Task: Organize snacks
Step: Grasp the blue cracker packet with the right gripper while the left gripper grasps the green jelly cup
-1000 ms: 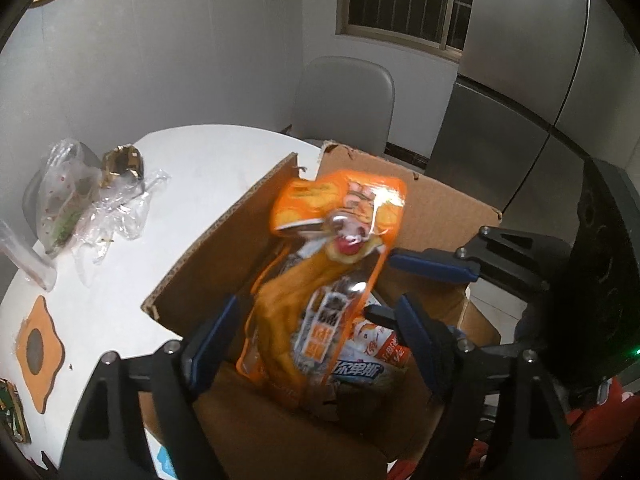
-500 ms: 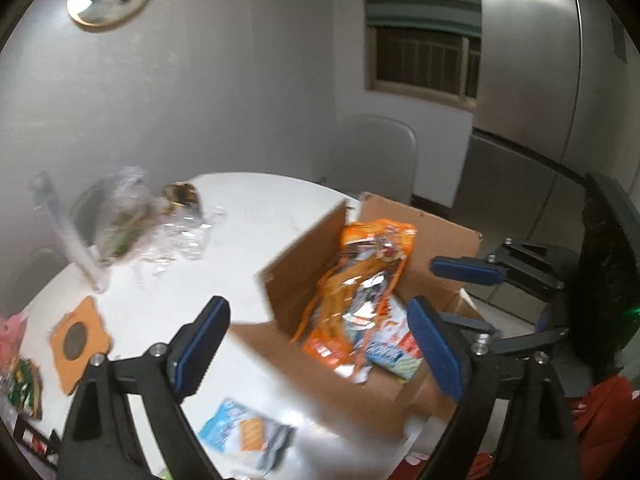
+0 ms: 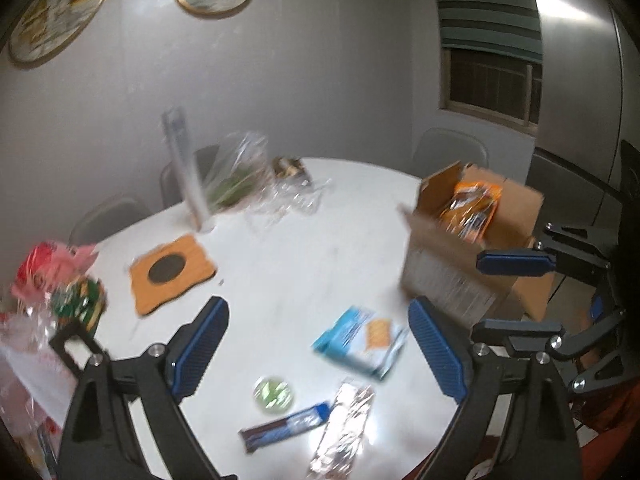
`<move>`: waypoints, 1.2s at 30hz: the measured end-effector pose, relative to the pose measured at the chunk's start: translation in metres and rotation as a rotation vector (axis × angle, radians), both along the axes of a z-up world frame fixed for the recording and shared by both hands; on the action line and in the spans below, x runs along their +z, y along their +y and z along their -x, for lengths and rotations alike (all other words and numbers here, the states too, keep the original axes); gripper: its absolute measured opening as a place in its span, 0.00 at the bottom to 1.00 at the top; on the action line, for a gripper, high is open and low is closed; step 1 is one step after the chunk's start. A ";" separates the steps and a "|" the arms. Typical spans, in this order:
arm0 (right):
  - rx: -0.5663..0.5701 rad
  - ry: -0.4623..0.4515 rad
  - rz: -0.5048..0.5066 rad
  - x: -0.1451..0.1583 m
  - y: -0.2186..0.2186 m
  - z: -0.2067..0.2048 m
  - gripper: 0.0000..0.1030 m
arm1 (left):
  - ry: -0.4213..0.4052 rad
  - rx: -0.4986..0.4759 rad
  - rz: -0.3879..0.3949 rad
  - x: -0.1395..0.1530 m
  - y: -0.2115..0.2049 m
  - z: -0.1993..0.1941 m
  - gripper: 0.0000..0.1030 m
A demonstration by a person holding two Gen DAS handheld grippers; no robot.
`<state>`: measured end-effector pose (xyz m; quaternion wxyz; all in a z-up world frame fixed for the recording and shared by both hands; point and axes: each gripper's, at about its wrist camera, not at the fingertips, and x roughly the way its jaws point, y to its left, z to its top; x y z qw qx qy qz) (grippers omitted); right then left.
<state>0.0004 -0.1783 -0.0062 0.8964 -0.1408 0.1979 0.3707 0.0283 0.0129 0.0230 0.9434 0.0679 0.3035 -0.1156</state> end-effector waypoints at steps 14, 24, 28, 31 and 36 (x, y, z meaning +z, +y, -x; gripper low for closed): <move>-0.110 0.172 0.099 -0.092 0.054 -0.058 0.61 | 0.235 0.069 0.054 -0.124 0.065 -0.036 0.87; -0.189 0.262 0.133 -0.128 0.054 -0.111 0.81 | 0.304 0.064 0.089 -0.153 0.061 -0.061 0.82; -0.195 0.288 0.154 -0.139 0.057 -0.125 0.84 | 0.328 0.061 0.111 -0.162 0.063 -0.067 0.72; -0.178 0.316 0.148 -0.145 0.059 -0.131 0.84 | 0.345 0.054 0.115 -0.167 0.064 -0.070 0.63; -0.173 0.337 0.162 -0.153 0.063 -0.139 0.84 | 0.340 0.049 0.117 -0.168 0.064 -0.071 0.49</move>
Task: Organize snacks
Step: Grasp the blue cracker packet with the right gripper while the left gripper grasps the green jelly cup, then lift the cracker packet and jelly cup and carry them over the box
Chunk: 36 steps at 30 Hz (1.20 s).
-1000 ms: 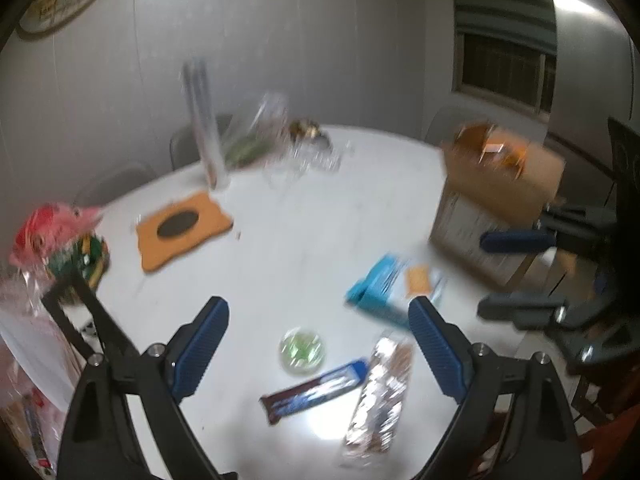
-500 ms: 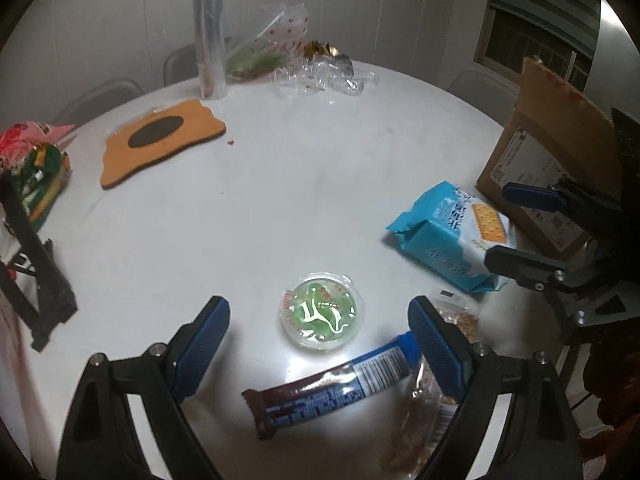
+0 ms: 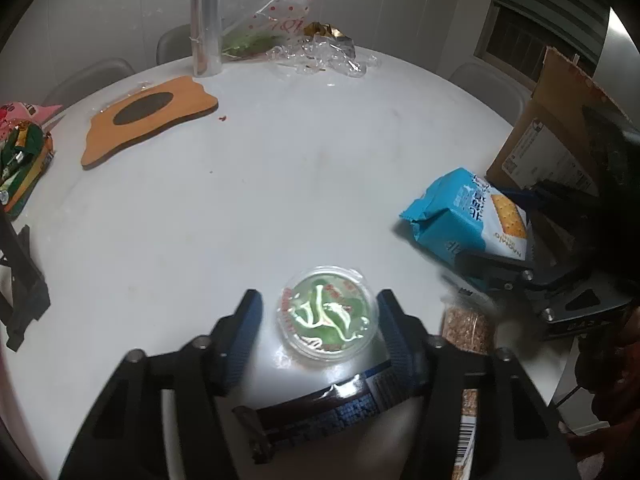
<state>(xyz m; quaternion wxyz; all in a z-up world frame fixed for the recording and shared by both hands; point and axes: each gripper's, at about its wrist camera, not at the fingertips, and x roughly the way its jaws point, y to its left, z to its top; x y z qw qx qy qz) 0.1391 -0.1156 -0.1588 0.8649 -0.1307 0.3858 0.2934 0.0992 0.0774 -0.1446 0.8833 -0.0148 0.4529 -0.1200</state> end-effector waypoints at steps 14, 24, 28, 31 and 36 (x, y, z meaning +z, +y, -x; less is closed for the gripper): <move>0.023 0.003 0.016 -0.002 0.006 0.001 0.61 | -0.016 0.026 -0.014 0.007 0.002 0.004 0.42; 0.071 -0.071 -0.046 0.033 0.007 0.031 0.61 | -0.130 0.045 -0.012 0.051 0.001 0.030 0.42; 0.123 -0.109 -0.106 0.059 0.008 0.054 0.61 | -0.223 0.047 -0.028 0.086 -0.004 0.049 0.42; 0.159 -0.144 -0.145 0.080 0.008 0.072 0.61 | -0.283 0.044 -0.030 0.115 -0.010 0.061 0.42; 0.175 -0.242 -0.187 0.116 -0.007 0.096 0.61 | -0.379 0.007 -0.044 0.165 -0.031 0.077 0.42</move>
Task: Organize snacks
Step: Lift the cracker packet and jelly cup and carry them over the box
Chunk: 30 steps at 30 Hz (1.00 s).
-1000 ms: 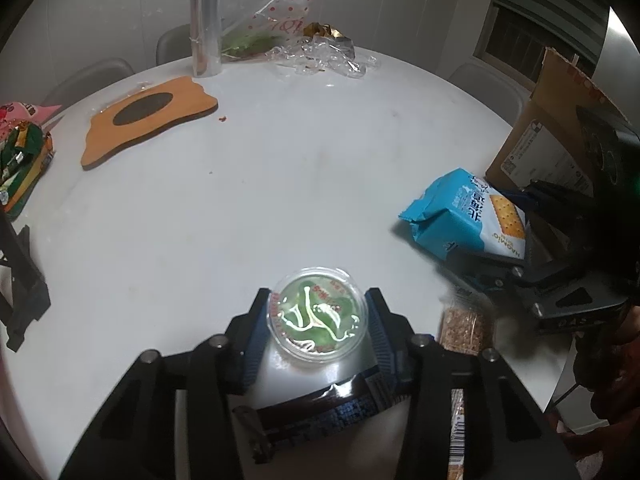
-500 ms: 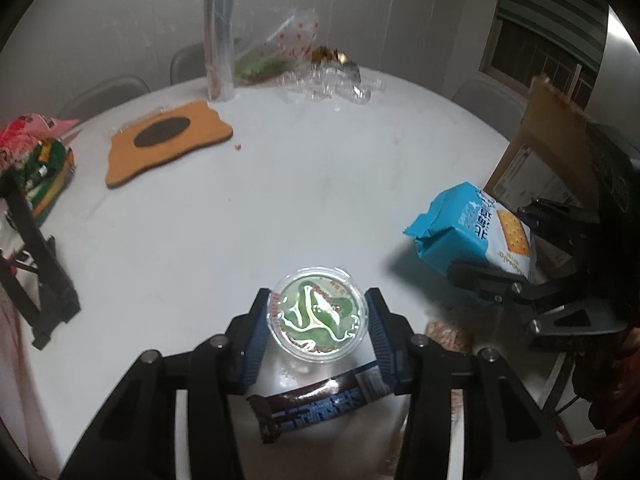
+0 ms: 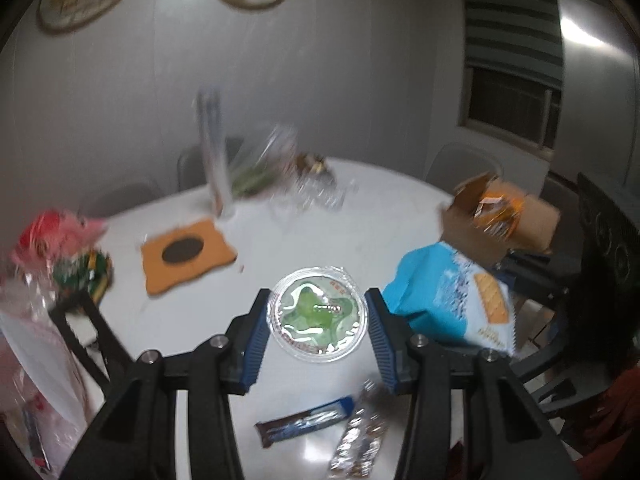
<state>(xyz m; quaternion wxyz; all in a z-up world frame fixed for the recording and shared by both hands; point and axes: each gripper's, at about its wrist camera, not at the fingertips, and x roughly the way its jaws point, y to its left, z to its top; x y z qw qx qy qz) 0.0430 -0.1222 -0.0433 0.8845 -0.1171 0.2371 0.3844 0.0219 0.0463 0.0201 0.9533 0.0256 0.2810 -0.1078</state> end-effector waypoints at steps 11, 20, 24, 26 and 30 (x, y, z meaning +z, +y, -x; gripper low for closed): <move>-0.084 -0.128 -0.083 0.043 -0.074 0.027 0.61 | -0.083 -0.224 -0.011 0.059 -0.101 -0.009 0.42; -0.241 -0.111 -0.117 0.033 -0.153 0.008 0.61 | -0.031 -0.368 -0.015 0.057 -0.186 -0.041 0.42; -0.301 -0.092 -0.115 0.023 -0.182 -0.006 0.61 | 0.001 -0.398 -0.037 0.047 -0.215 -0.058 0.42; -0.315 -0.078 -0.107 0.019 -0.191 -0.012 0.61 | 0.020 -0.406 -0.039 0.042 -0.223 -0.066 0.42; -0.340 -0.063 -0.068 0.008 -0.201 -0.024 0.61 | 0.056 -0.403 -0.052 0.030 -0.234 -0.080 0.42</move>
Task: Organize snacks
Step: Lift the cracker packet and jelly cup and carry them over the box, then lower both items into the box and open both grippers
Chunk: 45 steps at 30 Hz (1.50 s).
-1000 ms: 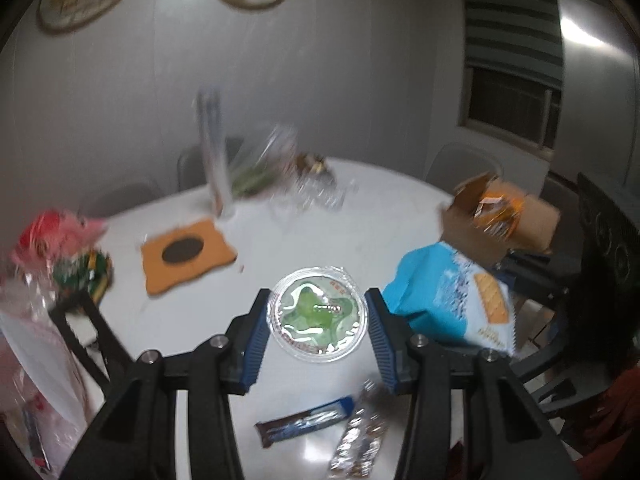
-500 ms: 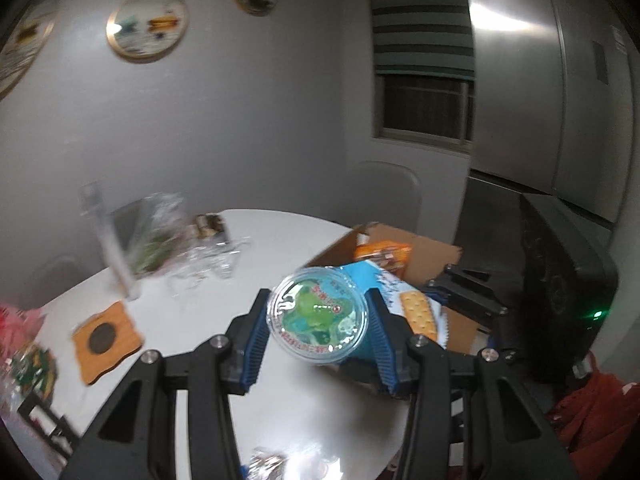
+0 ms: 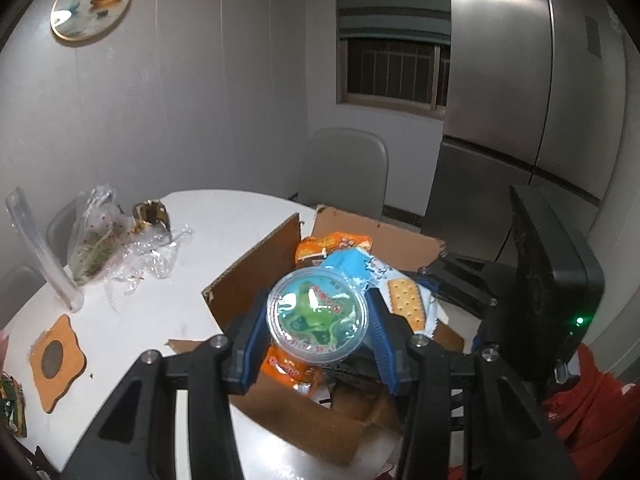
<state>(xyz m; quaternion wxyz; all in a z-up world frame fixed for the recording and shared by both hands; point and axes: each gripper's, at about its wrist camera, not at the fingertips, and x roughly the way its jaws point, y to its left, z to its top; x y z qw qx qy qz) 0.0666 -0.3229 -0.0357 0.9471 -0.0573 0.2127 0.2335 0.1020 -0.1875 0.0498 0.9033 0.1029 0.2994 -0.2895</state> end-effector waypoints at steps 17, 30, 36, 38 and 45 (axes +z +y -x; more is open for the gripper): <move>-0.024 -0.010 0.152 -0.021 0.006 -0.023 0.61 | 0.107 0.016 -0.038 -0.039 0.006 -0.049 0.42; 0.020 0.008 0.275 -0.039 0.029 -0.029 0.65 | 0.142 0.000 -0.065 -0.052 -0.002 -0.062 0.47; 0.019 0.036 0.246 -0.038 0.024 -0.035 0.69 | 0.140 -0.002 -0.060 -0.052 -0.003 -0.063 0.55; 0.019 0.031 0.233 -0.035 0.022 -0.031 0.70 | 0.132 0.007 -0.058 -0.050 -0.002 -0.063 0.58; 0.012 0.009 0.227 -0.024 0.022 -0.024 0.70 | 0.085 0.029 -0.034 -0.035 0.011 -0.050 0.70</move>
